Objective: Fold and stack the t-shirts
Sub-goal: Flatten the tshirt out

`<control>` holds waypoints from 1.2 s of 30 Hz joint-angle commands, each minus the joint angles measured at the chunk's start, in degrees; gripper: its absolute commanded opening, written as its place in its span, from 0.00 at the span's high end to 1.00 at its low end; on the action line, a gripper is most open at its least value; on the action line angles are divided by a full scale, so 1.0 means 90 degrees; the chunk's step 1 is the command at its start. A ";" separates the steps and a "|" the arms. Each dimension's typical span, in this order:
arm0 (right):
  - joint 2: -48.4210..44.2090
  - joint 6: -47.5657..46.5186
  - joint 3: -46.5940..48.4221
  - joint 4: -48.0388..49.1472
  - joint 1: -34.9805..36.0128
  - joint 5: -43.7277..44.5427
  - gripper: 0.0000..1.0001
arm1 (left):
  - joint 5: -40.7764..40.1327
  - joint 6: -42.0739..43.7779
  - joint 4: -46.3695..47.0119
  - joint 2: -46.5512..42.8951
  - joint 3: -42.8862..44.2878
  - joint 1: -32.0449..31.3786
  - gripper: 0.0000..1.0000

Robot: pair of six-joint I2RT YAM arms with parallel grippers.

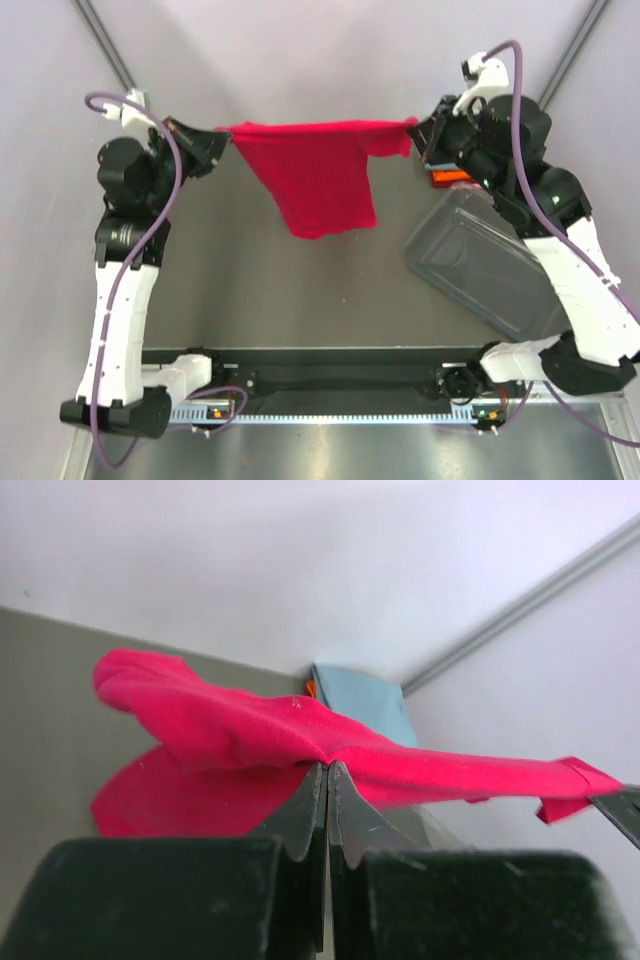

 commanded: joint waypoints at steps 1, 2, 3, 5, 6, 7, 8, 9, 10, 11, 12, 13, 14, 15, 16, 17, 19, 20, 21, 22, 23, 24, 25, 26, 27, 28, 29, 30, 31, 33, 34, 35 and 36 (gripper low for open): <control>-0.0724 0.0199 -0.1018 0.0177 -0.0091 0.0214 1.00 | 0.0274 -0.0080 0.0241 -0.0875 -0.0733 0.0021 1.00; -0.1054 0.0345 -0.1197 0.0206 -0.0091 0.0175 1.00 | 0.0245 -0.0040 0.0125 -0.1206 -0.0821 0.0021 1.00; -0.1202 0.0404 -0.1343 0.0206 -0.0081 0.0098 1.00 | 0.0197 0.0018 0.0007 -0.1354 -0.0851 0.0021 1.00; -0.1544 0.0550 -0.1666 0.0342 -0.0091 -0.0456 1.00 | -0.0125 0.0252 -0.0451 -0.1589 -0.0677 0.0021 1.00; -0.1623 0.0570 -0.1735 0.0382 -0.0101 -0.0692 1.00 | -0.0281 0.0321 -0.0578 -0.1629 -0.0337 0.0021 1.00; -0.1672 0.0600 -0.1774 0.0392 -0.0072 -0.0897 1.00 | -0.0466 0.0408 -0.0831 -0.1639 -0.0150 0.0021 1.00; -0.1731 0.0658 -0.1765 0.0363 -0.0091 -0.1189 1.00 | -0.0545 0.0438 -0.0882 -0.1610 0.0006 0.0021 1.00; -0.1760 0.0707 -0.1774 0.0362 -0.0081 -0.1299 1.00 | -0.0594 0.0439 -0.0882 -0.1580 0.0201 0.0021 1.00; -0.1790 0.0746 -0.1852 0.0411 -0.0091 -0.1387 1.00 | -0.0634 0.0390 -0.0824 -0.1532 0.0232 0.0021 1.00; -0.1848 0.0872 -0.1940 0.0556 -0.0091 -0.1523 1.00 | -0.0624 0.0370 -0.0814 -0.1338 0.0252 0.0021 1.00; -0.1858 0.0951 -0.2037 0.0616 -0.0091 -0.1553 1.00 | -0.0595 0.0370 -0.0833 -0.1152 0.0291 0.0021 1.00; -0.1839 0.1029 -0.2212 0.0636 -0.0091 -0.1505 1.00 | -0.0527 0.0409 -0.0805 -0.0967 0.0291 0.0021 1.00; -0.1771 0.1146 -0.2320 0.0617 -0.0091 -0.1379 1.00 | -0.0391 0.0458 -0.0669 -0.0501 0.0311 0.0021 1.00; -0.1741 0.1195 -0.2476 0.0694 -0.0091 -0.1397 1.00 | -0.0293 0.0526 -0.0581 -0.0225 0.0378 0.0021 1.00; -0.1731 0.1244 -0.2913 0.0801 -0.0091 -0.1397 1.00 | -0.0195 0.0652 -0.0435 0.0077 0.0427 0.0021 1.00; -0.1712 0.1438 -0.3188 0.1121 -0.0091 -0.1417 1.00 | 0.0047 0.0702 -0.0182 0.0737 0.0496 0.0021 1.00; -0.1712 0.1624 -0.4005 0.1464 -0.0091 -0.1436 1.00 | 0.0302 0.0887 0.0083 0.1473 0.0808 0.0021 1.00; -0.1644 0.1780 -0.4262 0.1795 -0.0091 -0.1436 1.00 | 0.0487 0.0936 0.0181 0.2260 0.0934 0.0021 1.00; -0.1585 0.1840 -0.4487 0.1924 -0.0091 -0.1436 1.00 | 0.0818 0.0985 0.0346 0.2683 0.1245 0.0011 1.00; -0.1498 0.1888 -0.4847 0.2022 -0.0091 -0.1436 1.00 | 0.1034 0.1092 0.0406 0.3122 0.1422 0.0011 1.00; -0.1275 0.1918 -0.4967 0.2177 -0.0101 -0.1446 1.00 | 0.1191 0.1151 0.0436 0.3968 0.1627 -0.0009 1.00; -0.1127 0.1918 -0.5103 0.2247 -0.0120 -0.1437 1.00 | 0.1463 0.1335 0.0426 0.4866 0.2112 -0.0067 1.00; -0.0990 0.1909 -0.5134 0.2247 -0.0140 -0.1427 1.00 | 0.1562 0.1463 0.0339 0.4875 0.2417 -0.0106 1.00; -0.0689 0.1851 -0.5153 0.2325 -0.0159 -0.1427 1.00 | 0.1631 0.1570 0.0203 0.5764 0.2768 -0.0145 1.00; -0.0570 0.1792 -0.5144 0.2364 -0.0179 -0.1407 1.00 | 0.1690 0.1668 0.0008 0.6160 0.3593 -0.0213 1.00; -0.0424 0.1762 -0.5115 0.2393 -0.0198 -0.1378 1.00 | 0.1845 0.1824 -0.0477 0.6522 0.4027 -0.0243 0.98; -0.0191 0.1694 -0.5095 0.2384 -0.0218 -0.1301 1.00 | 0.1895 0.1893 -0.0743 0.7067 0.4437 -0.0262 0.87; -0.0082 0.1674 -0.5066 0.2384 -0.0247 -0.1300 1.00 | 0.1789 0.1961 -0.1152 0.7227 0.5099 -0.0292 0.80; 0.0016 0.1664 -0.5037 0.2374 -0.0296 -0.1329 1.00 | 0.1421 0.2107 -0.1475 0.7296 0.5251 -0.0302 0.74; 0.0173 0.1596 -0.5027 0.2432 -0.0325 -0.1407 1.00 | 0.0815 0.2235 -0.2140 0.6899 0.4730 -0.0302 0.68; 0.0231 0.1577 -0.5027 0.2481 -0.0325 -0.1446 1.00 | 0.0086 0.2293 -0.2481 0.6336 0.4367 -0.0302 0.68; 0.0367 0.1538 -0.5017 0.2482 -0.0325 -0.1562 1.00 | -0.0172 0.2294 -0.2552 0.5982 0.3928 -0.0302 0.67; 0.0446 0.1528 -0.4988 0.2462 -0.0325 -0.1612 1.00 | -0.0494 0.2265 -0.2562 0.5601 0.2803 -0.0321 0.66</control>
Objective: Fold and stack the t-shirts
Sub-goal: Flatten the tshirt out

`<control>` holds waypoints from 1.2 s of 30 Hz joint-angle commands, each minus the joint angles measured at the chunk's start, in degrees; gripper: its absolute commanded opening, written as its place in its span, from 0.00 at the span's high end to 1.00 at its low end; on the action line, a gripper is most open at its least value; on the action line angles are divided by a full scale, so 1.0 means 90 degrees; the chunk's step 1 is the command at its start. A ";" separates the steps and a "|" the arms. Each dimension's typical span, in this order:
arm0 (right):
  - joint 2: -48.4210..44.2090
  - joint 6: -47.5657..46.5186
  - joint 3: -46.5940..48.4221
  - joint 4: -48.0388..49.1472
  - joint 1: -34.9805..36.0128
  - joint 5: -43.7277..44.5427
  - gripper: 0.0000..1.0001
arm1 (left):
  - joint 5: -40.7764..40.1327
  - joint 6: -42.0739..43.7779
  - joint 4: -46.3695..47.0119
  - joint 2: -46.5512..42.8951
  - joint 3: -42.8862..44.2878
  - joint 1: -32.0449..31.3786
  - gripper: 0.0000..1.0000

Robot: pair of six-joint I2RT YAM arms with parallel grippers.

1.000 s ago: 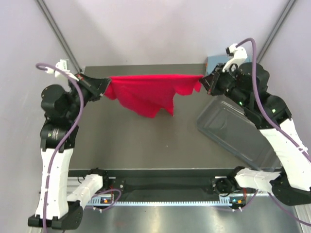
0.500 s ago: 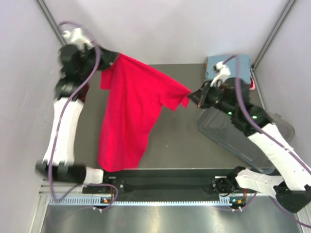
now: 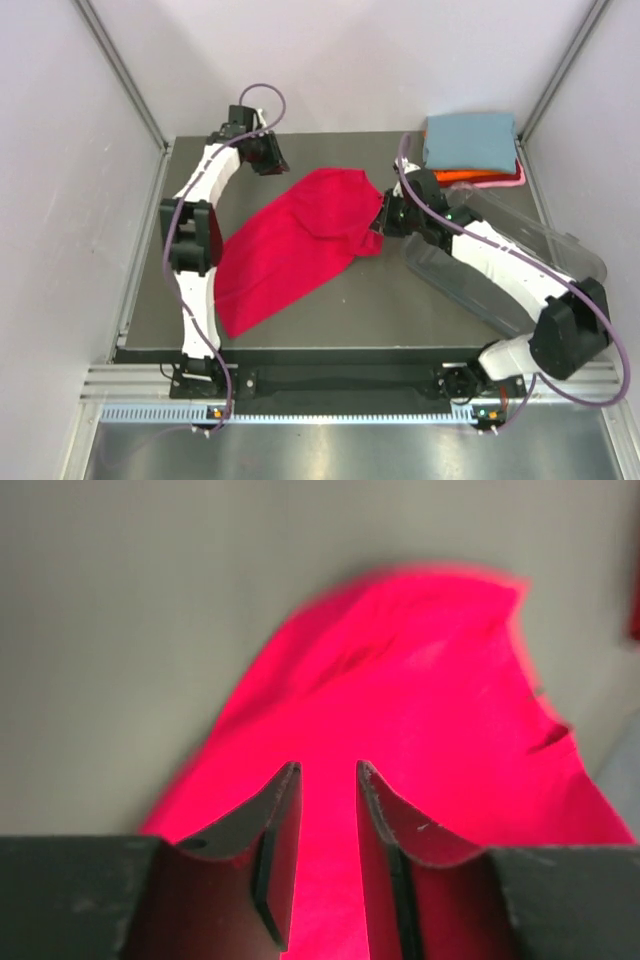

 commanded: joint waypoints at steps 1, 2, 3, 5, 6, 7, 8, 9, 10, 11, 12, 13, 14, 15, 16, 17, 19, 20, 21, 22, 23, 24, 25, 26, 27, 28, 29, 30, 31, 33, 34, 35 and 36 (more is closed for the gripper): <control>0.0189 -0.0153 0.0319 0.0335 -0.0051 -0.0177 1.00 | -0.1322 0.0167 -0.0595 -0.2636 -0.1606 0.0031 0.65; 0.0354 -0.0163 0.0339 0.0325 -0.0061 -0.0177 1.00 | -0.1720 0.0021 -0.0392 -0.3060 -0.2260 0.0041 0.66; 0.0433 -0.0172 0.0377 0.0315 -0.0070 -0.0167 1.00 | -0.1928 -0.0174 -0.0196 -0.3480 -0.3591 0.0070 0.66; 0.0579 -0.0172 0.0388 0.0334 -0.0070 -0.0264 1.00 | -0.1930 -0.0819 0.0262 -0.4600 -0.5448 0.0148 0.68; 0.0599 -0.0163 0.0368 0.0373 -0.0061 -0.0323 1.00 | -0.1823 -0.1033 0.0951 -0.4926 -0.6002 0.0187 0.69; 0.0590 -0.0134 0.0310 0.0499 -0.0070 -0.0382 1.00 | -0.1735 -0.1355 0.1161 -0.5423 -0.6462 0.0226 0.69; 0.0619 -0.0085 0.0290 0.0558 -0.0070 -0.0459 1.00 | -0.1783 -0.1532 0.1231 -0.5573 -0.7046 0.0303 0.70; 0.0619 -0.0065 0.0261 0.0607 -0.0070 -0.0499 1.00 | -0.1851 -0.1669 0.1299 -0.5671 -0.7255 0.0314 0.70; 0.0658 -0.0036 0.0232 0.0675 -0.0070 -0.0519 1.00 | -0.1909 -0.1815 0.1339 -0.5768 -0.7422 0.0343 0.72; 0.0687 -0.0036 0.0212 0.0705 -0.0070 -0.0519 1.00 | -0.2026 -0.1875 0.1310 -0.5769 -0.7597 0.0372 0.72; 0.0707 -0.0026 0.0202 0.0744 -0.0070 -0.0538 1.00 | -0.2143 -0.1914 0.1310 -0.5740 -0.7647 0.0373 0.72; 0.0746 -0.0045 0.0173 0.0812 -0.0070 -0.0548 1.00 | -0.2309 -0.1924 0.1339 -0.5614 -0.7667 0.0373 0.72; 0.0823 -0.0055 0.0153 0.0842 -0.0070 -0.0558 1.00 | -0.2368 -0.1953 0.1329 -0.5526 -0.7609 0.0382 0.72; 0.0873 -0.0075 0.0144 0.0832 -0.0070 -0.0558 1.00 | -0.2553 -0.1973 0.1310 -0.5419 -0.7560 0.0382 0.72; 0.0921 -0.0094 0.0143 0.0823 -0.0070 -0.0568 0.99 | -0.2632 -0.1973 0.1348 -0.5176 -0.7512 0.0382 0.73; 0.1028 -0.0152 0.0153 0.0794 -0.0070 -0.0548 0.99 | -0.2662 -0.2012 0.1339 -0.5038 -0.7356 0.0392 0.73; 0.1097 -0.0201 0.0192 0.0725 -0.0070 -0.0500 0.98 | -0.2662 -0.2051 0.1349 -0.4572 -0.7170 0.0392 0.74; 0.1156 -0.0221 0.0202 0.0706 -0.0061 -0.0461 0.98 | -0.2701 -0.2071 0.1349 -0.4404 -0.7015 0.0402 0.74; 0.1185 -0.0260 0.0221 0.0686 -0.0070 -0.0441 0.98 | -0.2827 -0.2090 0.1397 -0.4064 -0.6849 0.0402 0.75; 0.1186 -0.0260 0.0231 0.0696 -0.0061 -0.0441 0.98 | -0.2828 -0.2090 0.1398 -0.3886 -0.6847 0.0402 0.76; 0.1215 -0.0270 0.0251 0.0686 -0.0070 -0.0412 0.98 | -0.3002 -0.2090 0.1407 -0.3720 -0.6663 0.0421 0.76; 0.1215 -0.0270 0.0290 0.0686 -0.0070 -0.0392 0.98 | -0.3091 -0.2081 0.1417 -0.3545 -0.6555 0.0431 0.76; 0.1244 -0.0309 0.0319 0.0676 -0.0070 -0.0334 0.98 | -0.3198 -0.2032 0.1436 -0.3205 -0.6438 0.0441 0.77; 0.1263 -0.0329 0.0339 0.0676 -0.0070 -0.0285 0.98 | -0.3286 -0.2012 0.1427 -0.3027 -0.6157 0.0489 0.78; 0.1283 -0.0348 0.0406 0.0676 -0.0080 -0.0246 0.98 | -0.3306 -0.1983 0.1398 -0.2832 -0.5989 0.0528 0.78; 0.1341 -0.0406 0.0436 0.0686 -0.0090 -0.0187 0.98 | -0.3307 -0.1973 0.1359 -0.2463 -0.5804 0.0548 0.78; 0.1361 -0.0446 0.0475 0.0705 -0.0080 -0.0177 0.98 | -0.3287 -0.1973 0.1339 -0.2285 -0.5425 0.0587 0.78; 0.1381 -0.0475 0.0495 0.0763 -0.0109 -0.0177 0.98 | -0.3248 -0.1973 0.1281 -0.2119 -0.5218 0.0597 0.77; 0.1410 -0.0495 0.0485 0.0928 -0.0119 -0.0196 0.97 | -0.3248 -0.1915 0.1280 -0.1808 -0.4994 0.0597 0.77; 0.1439 -0.0466 0.0437 0.1183 -0.0119 -0.0197 0.97 | -0.3267 -0.1837 0.1368 -0.1523 -0.4359 0.0607 0.77; 0.1526 -0.0427 0.0465 0.1319 -0.0119 -0.0110 0.95 | -0.3258 -0.1730 0.1552 -0.1164 -0.4115 0.0607 0.77; 0.1614 -0.0407 0.0514 0.1321 -0.0119 -0.0051 0.95 | -0.3238 -0.1671 0.1583 -0.0938 -0.3542 0.0617 0.77; 0.1712 -0.0407 0.0698 0.1272 -0.0129 -0.0002 0.94 | -0.3074 -0.1525 0.1525 -0.0684 -0.3150 0.0626 0.77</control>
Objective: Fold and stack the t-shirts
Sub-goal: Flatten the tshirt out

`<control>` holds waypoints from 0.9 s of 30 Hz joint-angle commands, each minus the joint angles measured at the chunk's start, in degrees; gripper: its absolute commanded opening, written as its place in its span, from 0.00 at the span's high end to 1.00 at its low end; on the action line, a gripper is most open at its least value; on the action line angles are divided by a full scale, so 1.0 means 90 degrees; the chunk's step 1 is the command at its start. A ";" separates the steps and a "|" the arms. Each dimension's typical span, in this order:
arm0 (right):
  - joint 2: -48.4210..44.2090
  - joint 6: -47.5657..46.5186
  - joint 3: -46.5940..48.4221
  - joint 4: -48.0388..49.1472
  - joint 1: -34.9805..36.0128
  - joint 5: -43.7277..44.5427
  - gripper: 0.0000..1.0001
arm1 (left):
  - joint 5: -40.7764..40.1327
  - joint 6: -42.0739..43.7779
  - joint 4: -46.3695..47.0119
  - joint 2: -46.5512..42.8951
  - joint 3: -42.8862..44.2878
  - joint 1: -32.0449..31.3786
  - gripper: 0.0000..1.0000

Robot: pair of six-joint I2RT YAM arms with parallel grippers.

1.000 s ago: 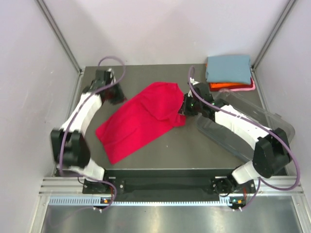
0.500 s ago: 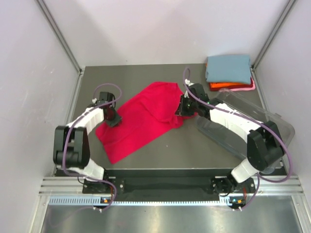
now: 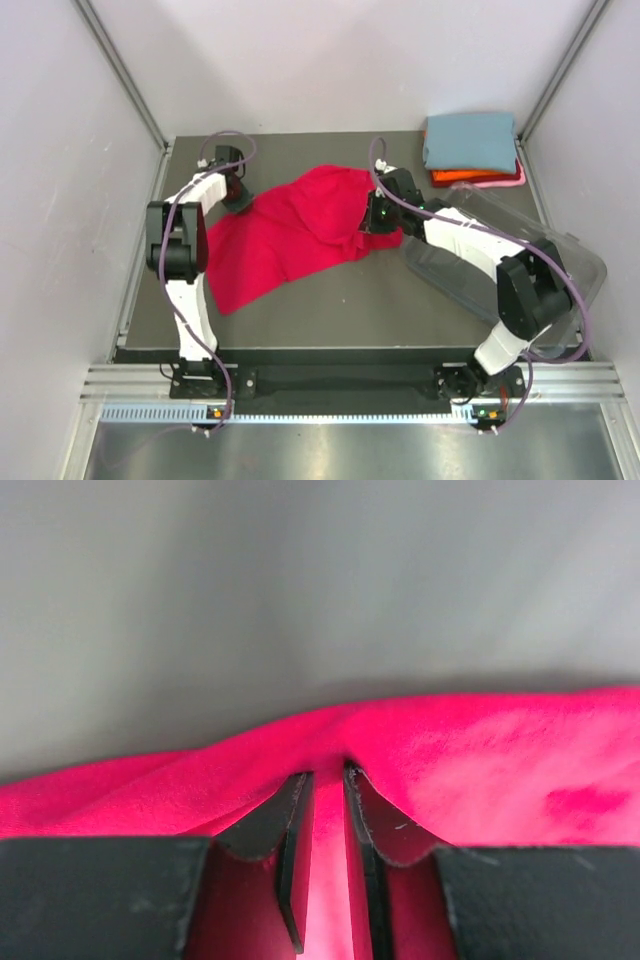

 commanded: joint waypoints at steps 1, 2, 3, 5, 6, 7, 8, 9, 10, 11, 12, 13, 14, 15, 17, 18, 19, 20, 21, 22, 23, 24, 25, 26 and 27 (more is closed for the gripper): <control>0.0316 -0.0064 0.0602 0.0345 -0.0102 0.0271 0.94 | 0.0004 0.0399 0.0408 0.1300 0.1265 0.0075 0.77; 0.0501 -0.0064 0.0710 0.0246 -0.0102 0.0310 0.94 | 0.0025 0.0487 0.0213 0.1586 0.2149 0.0075 0.77; 0.0590 -0.0055 0.0866 0.0139 -0.0102 0.0320 0.94 | 0.0102 0.0633 0.0066 0.2120 0.2583 0.0075 0.76; 0.0707 -0.0055 0.0935 0.0060 -0.0093 0.0310 0.92 | 0.0278 0.0829 -0.0082 0.2573 0.3668 0.0085 0.75; 0.0727 -0.0045 0.0955 0.0041 -0.0093 0.0320 0.92 | 0.0375 0.0936 -0.0121 0.2759 0.3981 0.0095 0.74; 0.0766 -0.0035 0.0975 -0.0066 -0.0093 0.0310 0.90 | 0.0550 0.0966 -0.0227 0.3022 0.4293 0.0105 0.74; 0.0766 -0.0035 0.1013 -0.0183 -0.0093 0.0349 0.89 | 0.0591 0.1005 -0.0509 0.3073 0.4799 0.0114 0.73; 0.0766 -0.0035 0.1101 -0.0494 -0.0093 0.0407 0.85 | 0.0581 0.1063 -0.0618 0.2947 0.4930 0.0105 0.72; 0.0728 0.0004 0.1140 -0.0632 -0.0083 0.0582 0.83 | 0.0562 0.1103 -0.0677 0.2762 0.4805 0.0085 0.71; 0.0688 0.0052 0.1150 -0.0769 -0.0093 0.0661 0.80 | 0.0388 0.1171 -0.0697 0.2519 0.4601 0.0066 0.70; 0.0640 0.0120 0.1170 -0.0983 -0.0093 0.0836 0.75 | 0.0241 0.1307 -0.0688 0.1898 0.4328 0.0037 0.68; 0.0552 0.0198 0.1170 -0.1053 -0.0093 0.0953 0.74 | 0.0066 0.1366 -0.0658 0.1553 0.3649 0.0007 0.66; 0.0503 0.0219 0.1151 -0.1092 -0.0083 0.0955 0.71 | -0.0101 0.1415 -0.0610 0.1202 0.3284 -0.0012 0.65; 0.0464 0.0238 0.1112 -0.1160 -0.0093 0.0955 0.66 | -0.0102 0.1464 -0.0484 0.0473 0.2904 -0.0013 0.64; 0.0376 0.0307 0.1082 -0.1219 -0.0093 0.0994 0.64 | -0.0131 0.1523 -0.0366 -0.0215 0.1868 -0.0003 0.62; 0.0347 0.0326 0.1014 -0.1200 -0.0093 0.0974 0.63 | -0.0161 0.1484 -0.0346 -0.0837 0.1565 -0.0003 0.60; 0.0298 0.0307 0.0975 -0.1171 -0.0093 0.0916 0.63 | -0.0170 0.1455 -0.0355 -0.1133 0.0992 0.0026 0.59; 0.0278 0.0258 0.0897 -0.1132 -0.0073 0.0906 0.64 | -0.0064 0.1377 -0.0336 -0.1416 0.0705 0.0055 0.59; 0.0278 0.0152 0.0858 -0.1064 -0.0083 0.0935 0.65 | 0.0053 0.1319 -0.0210 -0.1912 0.0132 0.0104 0.58; 0.0297 0.0112 0.0819 -0.1034 -0.0083 0.0925 0.66 | 0.0228 0.1221 -0.0141 -0.2149 -0.0144 0.0250 0.57; 0.0336 0.0073 0.0828 -0.1082 -0.0073 0.0887 0.68 | 0.0530 0.0988 -0.0063 -0.2538 -0.0408 0.0522 0.58; 0.0375 -0.0005 0.0857 -0.1102 -0.0083 0.0848 0.69 | 0.0687 0.0860 0.0092 -0.2697 -0.0662 0.0699 0.59; 0.0482 -0.0015 0.0877 -0.1102 -0.0083 0.0760 0.69 | 0.0882 0.0733 0.0113 -0.2843 -0.1109 0.1145 0.60; 0.0502 -0.0006 0.0887 -0.1112 -0.0083 0.0711 0.69 | 0.0923 0.0481 0.0113 -0.3096 -0.1297 0.1372 0.64; 0.0522 0.0033 0.0877 -0.1093 -0.0083 0.0556 0.70 | 0.1039 0.0372 0.0142 -0.3215 -0.1686 0.1848 0.66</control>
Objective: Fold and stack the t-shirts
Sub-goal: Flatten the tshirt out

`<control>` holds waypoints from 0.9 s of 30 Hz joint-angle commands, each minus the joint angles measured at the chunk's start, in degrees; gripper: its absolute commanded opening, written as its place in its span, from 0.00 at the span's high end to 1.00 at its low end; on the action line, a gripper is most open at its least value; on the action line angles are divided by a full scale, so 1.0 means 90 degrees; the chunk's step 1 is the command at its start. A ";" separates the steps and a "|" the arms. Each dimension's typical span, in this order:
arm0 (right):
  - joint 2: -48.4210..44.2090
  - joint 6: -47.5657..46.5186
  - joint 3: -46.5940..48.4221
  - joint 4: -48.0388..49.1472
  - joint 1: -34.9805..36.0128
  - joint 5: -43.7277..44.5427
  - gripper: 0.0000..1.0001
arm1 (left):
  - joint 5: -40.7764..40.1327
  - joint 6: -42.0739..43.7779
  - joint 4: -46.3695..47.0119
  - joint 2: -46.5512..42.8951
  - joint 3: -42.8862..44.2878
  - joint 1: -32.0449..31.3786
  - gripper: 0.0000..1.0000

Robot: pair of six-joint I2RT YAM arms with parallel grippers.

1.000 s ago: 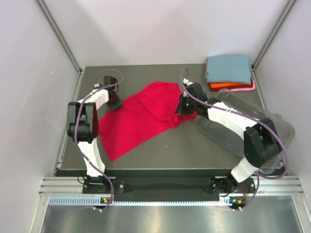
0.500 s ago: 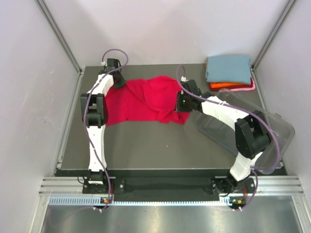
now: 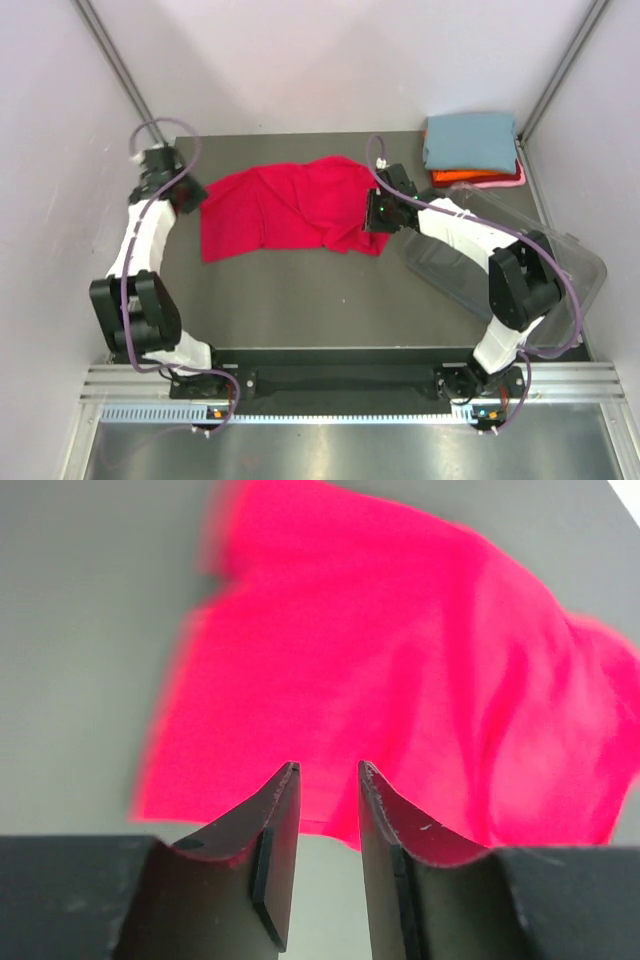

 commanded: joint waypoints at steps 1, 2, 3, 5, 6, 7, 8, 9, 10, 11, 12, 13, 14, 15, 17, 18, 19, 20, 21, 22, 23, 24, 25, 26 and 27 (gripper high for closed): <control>-0.0109 -0.0052 -0.0007 0.0068 -0.0061 -0.0240 0.70 | 0.0411 -0.0654 0.0220 -0.0279 -0.0997 0.1196 0.66; -0.0158 -0.0023 -0.0113 0.0214 -0.0032 -0.0279 0.68 | 0.0479 -0.0916 0.0259 -0.0513 -0.1182 0.1430 0.66; -0.0245 0.0026 -0.0173 0.0292 -0.0022 -0.0308 0.68 | 0.0702 -0.1063 0.0366 -0.0612 -0.1610 0.1858 0.66; -0.0324 0.0075 -0.0299 0.0468 -0.0002 -0.0386 0.67 | 0.1016 -0.1453 0.0795 -0.0884 -0.2003 0.2203 0.65; -0.0344 0.0075 -0.0310 0.0498 -0.0002 -0.0425 0.67 | 0.1094 -0.1533 0.0922 -0.0934 -0.2285 0.2320 0.65; -0.0354 0.0095 -0.0319 0.0527 -0.0002 -0.0435 0.66 | 0.1144 -0.1543 0.1127 -0.0983 -0.2375 0.2312 0.64; -0.0334 0.0085 -0.0310 0.0537 -0.0002 -0.0464 0.66 | 0.1154 -0.1572 0.1119 -0.0964 -0.2414 0.2321 0.65; -0.0324 0.0085 -0.0310 0.0537 -0.0002 -0.0503 0.66 | 0.1106 -0.1631 0.1109 -0.0916 -0.2521 0.2302 0.64; -0.0324 0.0085 -0.0300 0.0547 -0.0002 -0.0523 0.66 | 0.1192 -0.1699 0.1119 -0.0857 -0.2590 0.2292 0.64; -0.0324 0.0075 -0.0310 0.0596 0.0007 -0.0543 0.66 | 0.1290 -0.1690 0.1177 -0.0663 -0.2649 0.2292 0.65; -0.0324 0.0085 -0.0329 0.0635 -0.0002 -0.0582 0.66 | 0.1291 -0.1661 0.1110 -0.0526 -0.2717 0.2234 0.65; -0.0324 0.0075 -0.0339 0.0664 -0.0002 -0.0582 0.66 | 0.1204 -0.1670 0.1051 -0.0409 -0.2747 0.2195 0.65; -0.0324 0.0095 -0.0378 0.0703 -0.0002 -0.0592 0.66 | 0.0971 -0.1670 0.1051 -0.0233 -0.2786 0.2127 0.64; -0.0324 0.0105 -0.0388 0.0732 -0.0002 -0.0621 0.66 | 0.0881 -0.1690 0.1080 -0.0174 -0.2883 0.2029 0.64; -0.0334 0.0105 -0.0436 0.0781 -0.0002 -0.0650 0.66 | 0.0754 -0.1748 0.1235 -0.0047 -0.3000 0.1960 0.62; -0.0334 0.0105 -0.0446 0.0791 -0.0002 -0.0660 0.66 | 0.0715 -0.1778 0.1342 0.0002 -0.3088 0.1892 0.62; -0.0334 0.0095 -0.0466 0.0801 -0.0002 -0.0660 0.66 | 0.0714 -0.1797 0.1392 0.0070 -0.3108 0.1872 0.61; -0.0334 0.0085 -0.0485 0.0801 -0.0002 -0.0660 0.66 | 0.0695 -0.1836 0.1402 0.0187 -0.3128 0.1843 0.60; -0.0334 0.0075 -0.0495 0.0801 -0.0002 -0.0650 0.66 | 0.0695 -0.1846 0.1431 0.0246 -0.3147 0.1765 0.59; -0.0324 0.0066 -0.0505 0.0811 -0.0002 -0.0650 0.66 | 0.0685 -0.1846 0.1441 0.0295 -0.3138 0.1716 0.59; -0.0334 0.0066 -0.0495 0.0811 -0.0002 -0.0650 0.66 | 0.0617 -0.1846 0.1432 0.0373 -0.3137 0.1667 0.59; -0.0344 0.0066 -0.0495 0.0811 -0.0002 -0.0650 0.67 | 0.0462 -0.1836 0.1354 0.0393 -0.3118 0.1551 0.58; -0.0344 0.0066 -0.0505 0.0811 -0.0002 -0.0641 0.66 | 0.0335 -0.1836 0.1315 0.0393 -0.3099 0.1482 0.58; -0.0354 0.0066 -0.0505 0.0801 -0.0002 -0.0641 0.66 | 0.0218 -0.1817 0.1256 0.0384 -0.3069 0.1423 0.58; -0.0363 0.0066 -0.0505 0.0801 -0.0002 -0.0612 0.66 | -0.0006 -0.1817 0.1207 0.0364 -0.3059 0.1287 0.58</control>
